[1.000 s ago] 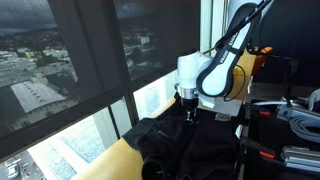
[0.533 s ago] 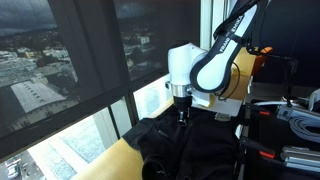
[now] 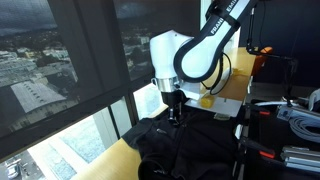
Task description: Pull the zipper of the black vest up
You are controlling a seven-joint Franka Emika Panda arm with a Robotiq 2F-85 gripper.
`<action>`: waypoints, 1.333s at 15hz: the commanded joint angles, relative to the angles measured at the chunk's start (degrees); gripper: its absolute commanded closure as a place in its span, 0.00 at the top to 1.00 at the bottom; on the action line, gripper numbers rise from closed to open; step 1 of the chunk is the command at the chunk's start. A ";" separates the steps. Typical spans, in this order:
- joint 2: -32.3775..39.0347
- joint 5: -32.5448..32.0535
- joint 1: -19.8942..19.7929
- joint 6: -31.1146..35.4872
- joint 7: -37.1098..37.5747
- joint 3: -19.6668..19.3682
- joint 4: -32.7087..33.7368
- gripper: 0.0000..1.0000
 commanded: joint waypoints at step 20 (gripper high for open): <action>17.30 0.92 6.96 -25.18 1.55 5.25 34.96 0.02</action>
